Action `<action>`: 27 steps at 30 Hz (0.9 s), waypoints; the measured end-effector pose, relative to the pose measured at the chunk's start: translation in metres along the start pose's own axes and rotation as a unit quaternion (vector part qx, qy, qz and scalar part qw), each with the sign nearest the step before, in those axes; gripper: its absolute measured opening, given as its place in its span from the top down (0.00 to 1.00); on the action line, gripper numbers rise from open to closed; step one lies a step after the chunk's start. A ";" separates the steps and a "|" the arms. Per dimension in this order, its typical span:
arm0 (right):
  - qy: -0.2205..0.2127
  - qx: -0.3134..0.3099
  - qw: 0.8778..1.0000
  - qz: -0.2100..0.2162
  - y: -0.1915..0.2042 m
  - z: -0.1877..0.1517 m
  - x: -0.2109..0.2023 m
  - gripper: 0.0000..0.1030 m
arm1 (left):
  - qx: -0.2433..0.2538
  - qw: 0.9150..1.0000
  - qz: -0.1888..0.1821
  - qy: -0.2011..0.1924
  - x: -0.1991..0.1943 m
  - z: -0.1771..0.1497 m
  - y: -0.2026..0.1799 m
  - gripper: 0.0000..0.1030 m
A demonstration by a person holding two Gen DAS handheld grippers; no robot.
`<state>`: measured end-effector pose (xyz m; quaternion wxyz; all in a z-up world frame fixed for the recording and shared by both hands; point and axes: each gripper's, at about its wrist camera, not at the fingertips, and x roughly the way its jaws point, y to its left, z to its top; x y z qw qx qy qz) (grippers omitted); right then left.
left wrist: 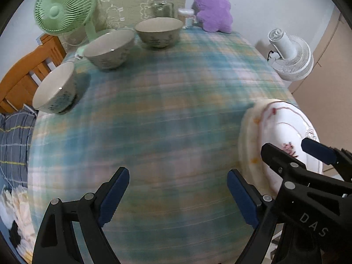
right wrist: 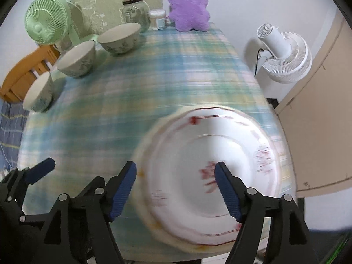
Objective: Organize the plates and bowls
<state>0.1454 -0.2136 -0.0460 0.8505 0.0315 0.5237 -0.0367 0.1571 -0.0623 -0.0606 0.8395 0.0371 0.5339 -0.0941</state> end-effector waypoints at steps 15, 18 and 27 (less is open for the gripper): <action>-0.019 0.019 0.999 0.021 0.132 0.028 -0.001 0.25 | -0.037 0.999 0.019 -0.020 -0.018 0.022 0.134 0.15; -0.024 0.006 1.000 0.019 0.156 0.041 0.002 0.25 | -0.051 0.998 0.026 -0.029 -0.017 0.029 0.153 0.15; -0.041 -0.010 0.998 0.043 0.209 0.082 0.017 0.25 | -0.058 0.997 0.040 -0.042 -0.010 0.066 0.201 0.19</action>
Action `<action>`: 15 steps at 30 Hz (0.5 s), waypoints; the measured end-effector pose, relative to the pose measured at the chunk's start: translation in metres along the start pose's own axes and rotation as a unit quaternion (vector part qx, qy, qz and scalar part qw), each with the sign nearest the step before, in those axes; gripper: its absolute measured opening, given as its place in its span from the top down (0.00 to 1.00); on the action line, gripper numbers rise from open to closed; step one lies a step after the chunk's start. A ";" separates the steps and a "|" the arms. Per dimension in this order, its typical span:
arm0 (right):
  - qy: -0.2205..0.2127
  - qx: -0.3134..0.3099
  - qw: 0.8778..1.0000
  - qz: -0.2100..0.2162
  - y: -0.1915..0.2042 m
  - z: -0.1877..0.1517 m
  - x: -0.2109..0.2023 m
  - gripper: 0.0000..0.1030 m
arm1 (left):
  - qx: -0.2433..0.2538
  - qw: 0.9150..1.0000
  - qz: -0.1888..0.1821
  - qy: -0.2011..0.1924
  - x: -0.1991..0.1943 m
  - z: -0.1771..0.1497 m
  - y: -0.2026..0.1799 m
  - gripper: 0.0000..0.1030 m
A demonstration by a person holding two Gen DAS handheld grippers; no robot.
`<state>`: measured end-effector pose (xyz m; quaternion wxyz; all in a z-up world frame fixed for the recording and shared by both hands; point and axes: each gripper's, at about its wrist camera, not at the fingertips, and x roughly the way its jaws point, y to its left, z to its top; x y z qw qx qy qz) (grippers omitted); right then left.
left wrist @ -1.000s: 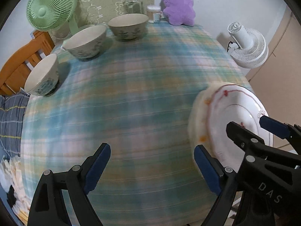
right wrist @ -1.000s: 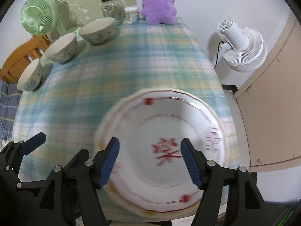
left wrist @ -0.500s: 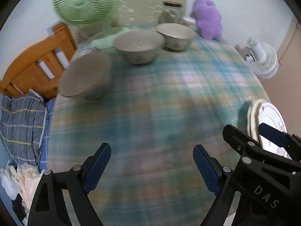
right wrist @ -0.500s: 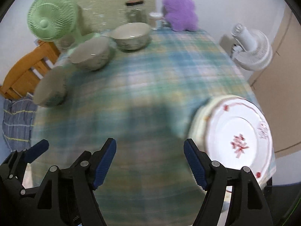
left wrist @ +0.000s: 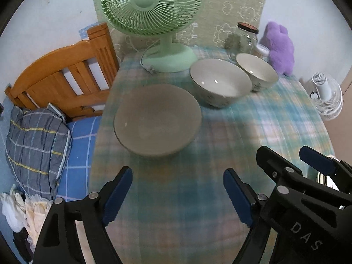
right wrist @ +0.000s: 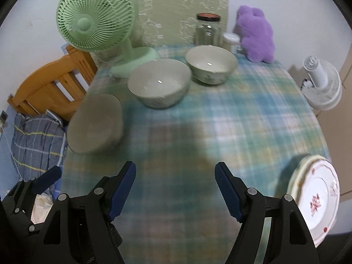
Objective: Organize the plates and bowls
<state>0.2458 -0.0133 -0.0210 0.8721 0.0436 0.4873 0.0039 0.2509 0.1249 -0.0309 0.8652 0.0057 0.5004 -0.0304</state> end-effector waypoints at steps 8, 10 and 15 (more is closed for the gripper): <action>-0.004 -0.007 1.000 0.001 0.031 0.035 0.022 0.25 | -0.014 1.000 0.015 -0.005 0.018 0.028 0.027 0.22; -0.004 -0.009 1.000 0.005 0.038 0.042 0.031 0.25 | -0.019 1.000 0.017 0.001 0.025 0.033 0.033 0.22; 0.004 -0.008 1.000 0.012 0.050 0.054 0.051 0.25 | -0.019 0.999 0.027 0.005 0.040 0.043 0.044 0.22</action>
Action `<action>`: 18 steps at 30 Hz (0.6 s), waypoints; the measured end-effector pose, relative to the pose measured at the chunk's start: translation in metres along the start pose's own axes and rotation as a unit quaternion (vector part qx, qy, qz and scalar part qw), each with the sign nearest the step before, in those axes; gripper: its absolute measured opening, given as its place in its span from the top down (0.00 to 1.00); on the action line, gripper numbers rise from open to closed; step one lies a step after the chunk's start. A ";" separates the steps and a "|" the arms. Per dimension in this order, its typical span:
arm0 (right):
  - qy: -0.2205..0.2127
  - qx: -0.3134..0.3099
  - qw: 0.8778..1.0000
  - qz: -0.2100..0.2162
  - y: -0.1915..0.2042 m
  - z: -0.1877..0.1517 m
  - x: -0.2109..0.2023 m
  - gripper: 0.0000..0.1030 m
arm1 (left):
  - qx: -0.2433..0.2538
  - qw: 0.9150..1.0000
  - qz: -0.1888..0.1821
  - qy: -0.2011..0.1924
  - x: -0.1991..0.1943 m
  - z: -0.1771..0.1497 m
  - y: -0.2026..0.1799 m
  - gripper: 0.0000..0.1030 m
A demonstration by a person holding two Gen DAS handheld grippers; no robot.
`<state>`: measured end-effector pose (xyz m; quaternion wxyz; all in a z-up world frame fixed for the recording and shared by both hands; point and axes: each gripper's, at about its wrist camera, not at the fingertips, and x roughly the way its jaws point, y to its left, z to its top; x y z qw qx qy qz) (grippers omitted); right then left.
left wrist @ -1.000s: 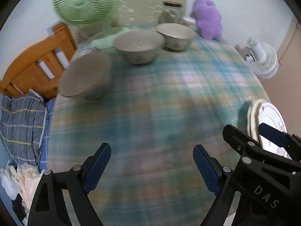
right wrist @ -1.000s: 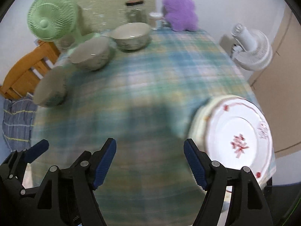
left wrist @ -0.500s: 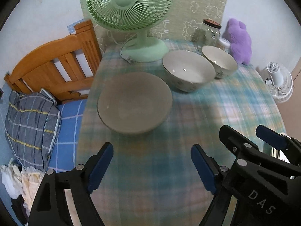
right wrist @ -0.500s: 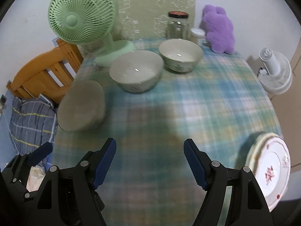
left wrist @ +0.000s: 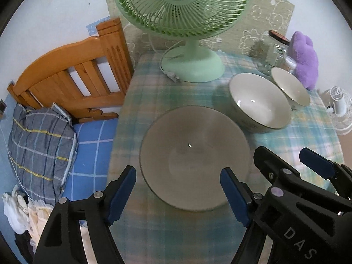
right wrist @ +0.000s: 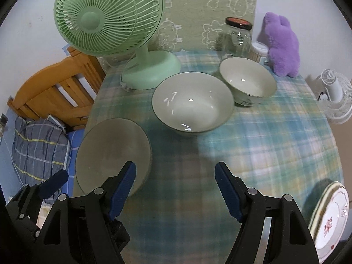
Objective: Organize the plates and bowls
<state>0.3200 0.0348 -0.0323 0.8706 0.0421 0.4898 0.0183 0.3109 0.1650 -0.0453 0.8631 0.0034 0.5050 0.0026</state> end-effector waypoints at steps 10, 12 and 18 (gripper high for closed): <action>0.016 -0.005 1.000 0.008 0.020 0.013 0.036 0.48 | -0.004 1.000 0.010 0.020 0.037 0.012 0.012 0.48; 0.026 -0.005 1.000 0.011 0.023 0.014 0.044 0.61 | -0.005 1.000 0.011 0.024 0.042 0.012 0.013 0.52; 0.035 -0.009 0.999 0.009 0.029 0.016 0.056 0.78 | -0.009 0.999 0.016 0.031 0.050 0.014 0.019 0.65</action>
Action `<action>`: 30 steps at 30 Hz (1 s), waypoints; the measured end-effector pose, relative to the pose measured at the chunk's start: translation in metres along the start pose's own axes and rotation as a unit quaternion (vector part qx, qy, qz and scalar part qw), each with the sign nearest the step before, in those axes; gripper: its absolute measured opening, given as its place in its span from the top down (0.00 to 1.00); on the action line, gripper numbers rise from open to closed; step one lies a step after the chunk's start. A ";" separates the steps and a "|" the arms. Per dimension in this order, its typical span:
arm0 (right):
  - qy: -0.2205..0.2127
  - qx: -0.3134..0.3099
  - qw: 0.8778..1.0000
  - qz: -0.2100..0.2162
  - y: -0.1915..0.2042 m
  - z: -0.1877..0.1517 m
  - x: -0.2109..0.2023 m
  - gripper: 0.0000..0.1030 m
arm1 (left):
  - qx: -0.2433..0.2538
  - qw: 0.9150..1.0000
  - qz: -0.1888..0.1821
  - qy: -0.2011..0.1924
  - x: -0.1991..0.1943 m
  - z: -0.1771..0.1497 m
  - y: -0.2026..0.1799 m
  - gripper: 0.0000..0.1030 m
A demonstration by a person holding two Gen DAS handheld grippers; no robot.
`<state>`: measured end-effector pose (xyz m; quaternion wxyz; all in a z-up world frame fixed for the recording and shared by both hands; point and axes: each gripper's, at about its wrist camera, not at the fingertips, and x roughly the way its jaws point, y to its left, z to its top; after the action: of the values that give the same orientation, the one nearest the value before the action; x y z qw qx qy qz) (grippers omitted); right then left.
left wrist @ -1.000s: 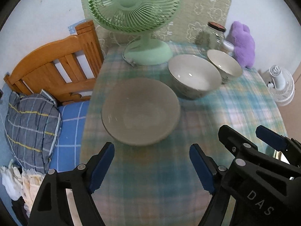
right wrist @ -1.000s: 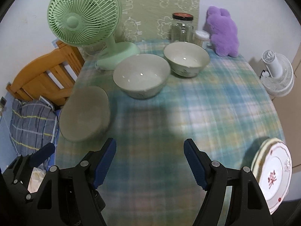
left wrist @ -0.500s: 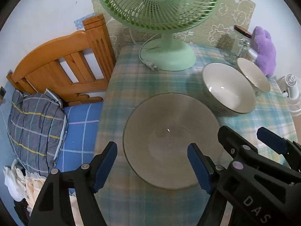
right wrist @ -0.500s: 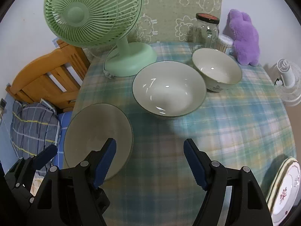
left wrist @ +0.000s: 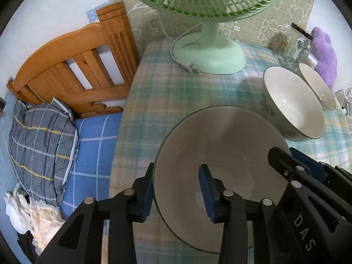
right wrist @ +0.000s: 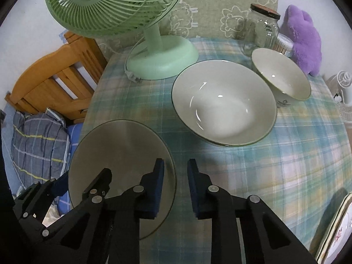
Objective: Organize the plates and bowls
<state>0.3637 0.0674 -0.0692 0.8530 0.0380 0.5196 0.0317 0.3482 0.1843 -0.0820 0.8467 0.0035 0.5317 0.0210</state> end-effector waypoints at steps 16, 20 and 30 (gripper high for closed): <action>0.004 -0.009 1.000 -0.010 0.002 -0.003 -0.003 0.85 | 0.004 1.000 -0.003 0.014 -0.002 -0.008 -0.009 0.68; 0.007 -0.009 1.000 -0.014 -0.007 -0.013 -0.012 0.85 | 0.011 1.000 -0.005 0.015 -0.010 -0.020 -0.020 0.68; 0.022 -0.006 1.000 -0.009 -0.045 -0.044 -0.033 0.85 | 0.018 1.000 0.003 0.019 -0.032 -0.053 -0.061 0.68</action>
<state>0.3101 0.0209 -0.0645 0.8419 0.0275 0.5382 0.0281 0.2883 0.1217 -0.0782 0.8363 0.0196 0.5478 0.0143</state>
